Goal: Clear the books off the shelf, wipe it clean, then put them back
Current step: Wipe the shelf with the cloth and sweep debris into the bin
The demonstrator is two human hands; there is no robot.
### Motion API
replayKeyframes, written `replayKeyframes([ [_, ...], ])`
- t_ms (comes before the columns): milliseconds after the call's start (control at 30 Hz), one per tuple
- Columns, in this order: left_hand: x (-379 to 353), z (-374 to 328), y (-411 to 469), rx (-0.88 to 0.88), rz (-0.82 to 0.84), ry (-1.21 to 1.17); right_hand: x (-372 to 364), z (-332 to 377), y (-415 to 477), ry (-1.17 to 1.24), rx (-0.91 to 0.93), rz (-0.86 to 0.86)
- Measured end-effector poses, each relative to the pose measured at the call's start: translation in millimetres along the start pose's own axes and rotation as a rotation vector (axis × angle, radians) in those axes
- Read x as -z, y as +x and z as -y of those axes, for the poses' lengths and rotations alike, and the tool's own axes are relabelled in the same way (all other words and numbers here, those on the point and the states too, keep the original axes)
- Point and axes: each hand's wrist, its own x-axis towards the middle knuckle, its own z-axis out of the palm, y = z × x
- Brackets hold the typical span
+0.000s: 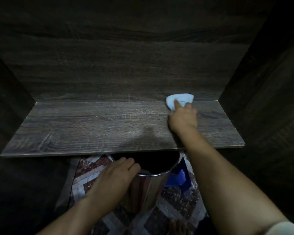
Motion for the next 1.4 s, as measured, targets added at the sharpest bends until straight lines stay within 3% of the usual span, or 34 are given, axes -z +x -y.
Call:
replayKeyframes([
  [100, 0, 2, 1, 0.022, 0.001, 0.002, -16, 35, -17, 0.031, 0.268, 0.053],
  [167, 1, 4, 1, 0.031, -0.002, -0.006, -17, 45, -19, 0.102, 0.338, 0.04],
  [333, 6, 13, -8, 0.054, -0.018, -0.038, -5, 19, -18, 0.108, 0.004, -0.393],
  [400, 7, 16, -13, 0.062, -0.025, -0.048, 0, 6, -11, 0.047, -0.163, -0.346],
  [500, 8, 24, -26, 0.073, -0.012, -0.048, 0, 8, -1, -0.13, -0.247, -0.089],
  [700, 8, 45, -50, 0.1, 0.035, -0.079, -11, 57, -4, -0.12, -0.076, 0.012],
  [867, 13, 55, -61, 0.085, 0.028, -0.08, -34, 100, -22, -0.006, 0.278, 0.031],
  [1167, 9, 69, -65, 0.099, 0.039, -0.092, -55, 151, -31, 0.137, 0.728, 0.271],
  [1400, 13, 73, -79, 0.059, 0.07, -0.065, -53, 124, -76, 0.242, 0.912, 0.348],
])
